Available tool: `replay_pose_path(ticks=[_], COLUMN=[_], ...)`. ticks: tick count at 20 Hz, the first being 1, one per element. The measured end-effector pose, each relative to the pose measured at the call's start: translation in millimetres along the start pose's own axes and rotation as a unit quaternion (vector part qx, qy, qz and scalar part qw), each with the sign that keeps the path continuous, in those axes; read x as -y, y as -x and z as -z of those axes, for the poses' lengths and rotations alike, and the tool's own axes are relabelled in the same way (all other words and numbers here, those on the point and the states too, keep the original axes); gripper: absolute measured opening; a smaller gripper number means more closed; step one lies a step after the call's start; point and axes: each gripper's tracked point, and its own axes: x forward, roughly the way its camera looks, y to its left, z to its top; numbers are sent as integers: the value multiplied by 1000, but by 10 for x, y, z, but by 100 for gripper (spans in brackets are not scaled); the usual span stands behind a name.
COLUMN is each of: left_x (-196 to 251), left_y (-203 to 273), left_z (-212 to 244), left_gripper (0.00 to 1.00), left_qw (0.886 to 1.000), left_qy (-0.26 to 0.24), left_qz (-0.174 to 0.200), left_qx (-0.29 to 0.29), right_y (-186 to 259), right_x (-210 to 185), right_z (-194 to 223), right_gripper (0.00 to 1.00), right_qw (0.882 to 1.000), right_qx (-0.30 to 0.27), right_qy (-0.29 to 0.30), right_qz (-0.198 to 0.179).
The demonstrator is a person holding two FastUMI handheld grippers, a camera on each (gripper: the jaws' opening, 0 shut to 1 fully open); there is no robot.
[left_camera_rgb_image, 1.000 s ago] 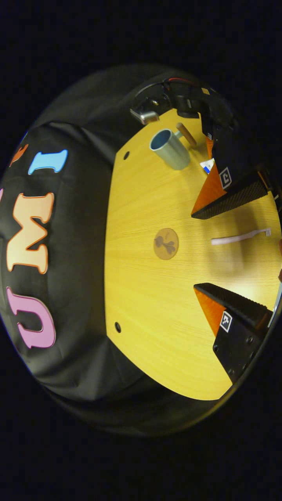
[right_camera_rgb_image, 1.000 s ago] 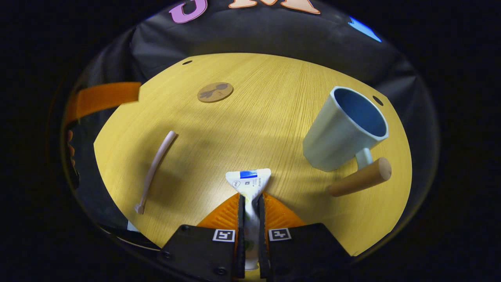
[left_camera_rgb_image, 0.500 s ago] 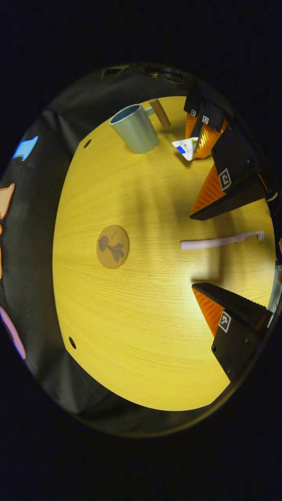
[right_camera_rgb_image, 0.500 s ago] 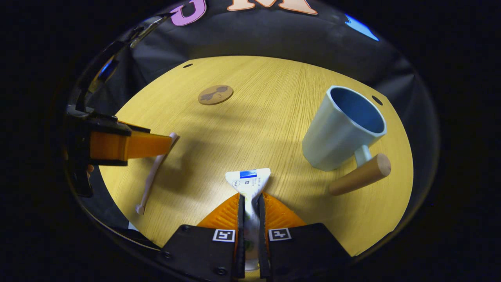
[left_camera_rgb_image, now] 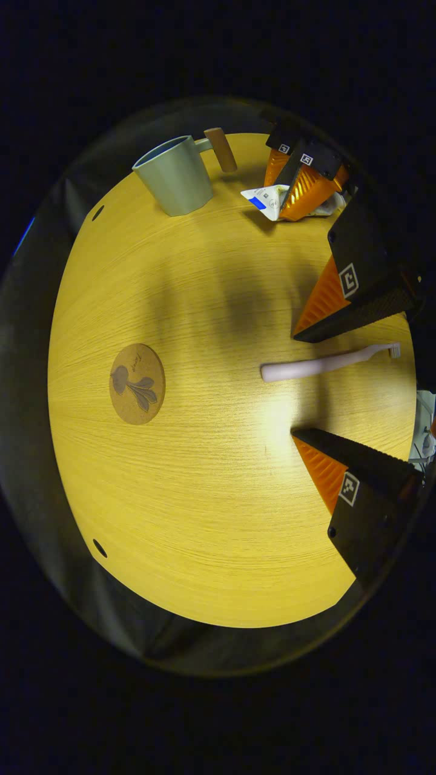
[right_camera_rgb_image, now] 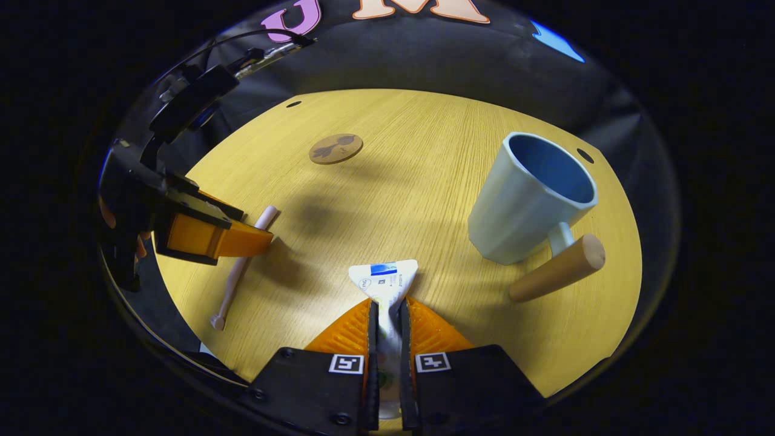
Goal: Put the toothbrush and toothpaste on the desktop into the cup, then pick up the cup and place it on the coaster on the desktop.
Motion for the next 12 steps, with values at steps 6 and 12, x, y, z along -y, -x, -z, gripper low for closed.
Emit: replay_pose_path(ticks=[6, 12], left_x=[112, 123], left_y=[-1, 5], left_z=[30, 51], left_gripper=[50, 5], left_qw=[999, 1000], left_qy=[-8, -12], left_qz=[-1, 2], left_qx=[-40, -28], right_y=[0, -9], right_x=[6, 7], right_z=[-2, 2], right_gripper=[17, 17], right_qw=[1000, 1000], right_qx=[1, -5], right_qy=[4, 5], right_qz=[-2, 0])
